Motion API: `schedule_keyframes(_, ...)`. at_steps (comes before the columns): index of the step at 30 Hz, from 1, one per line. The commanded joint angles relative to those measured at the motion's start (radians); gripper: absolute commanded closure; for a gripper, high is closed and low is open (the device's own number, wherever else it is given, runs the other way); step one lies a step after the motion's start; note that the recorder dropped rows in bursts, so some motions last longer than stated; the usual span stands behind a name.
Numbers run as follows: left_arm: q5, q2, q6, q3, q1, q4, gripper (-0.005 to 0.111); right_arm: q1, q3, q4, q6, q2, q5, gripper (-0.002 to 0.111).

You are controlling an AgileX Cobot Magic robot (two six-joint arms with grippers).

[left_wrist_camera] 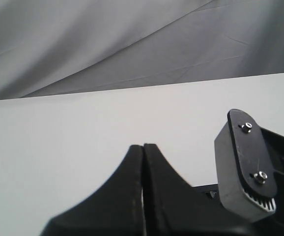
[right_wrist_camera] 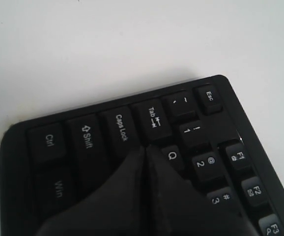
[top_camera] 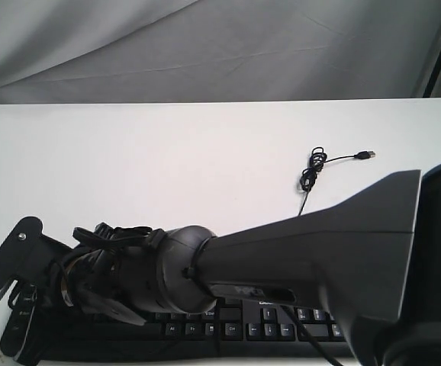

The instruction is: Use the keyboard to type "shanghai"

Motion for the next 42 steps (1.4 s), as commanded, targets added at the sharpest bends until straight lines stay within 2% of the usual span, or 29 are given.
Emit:
schedule_keyframes(1, -0.003, -0.003, -0.003, 0.004, -0.004, 0.000, 0.107, -0.003, -0.006, -0.009, -0.012, -0.011, 0.021, 0.108)
schedule_keyframes(8, -0.003, -0.003, -0.003, 0.004, -0.004, 0.000, 0.107, -0.021, 0.076, -0.024, -0.022, -0.123, 0.029, 0.108)
schedule_keyframes(19, -0.003, -0.003, -0.003, 0.004, -0.004, 0.000, 0.107, -0.052, 0.452, 0.048, -0.018, -0.349, -0.113, 0.108)
schedule_keyframes(42, -0.003, -0.003, -0.003, 0.004, -0.004, 0.000, 0.107, -0.052, 0.476, 0.067, -0.018, -0.298, -0.145, 0.108)
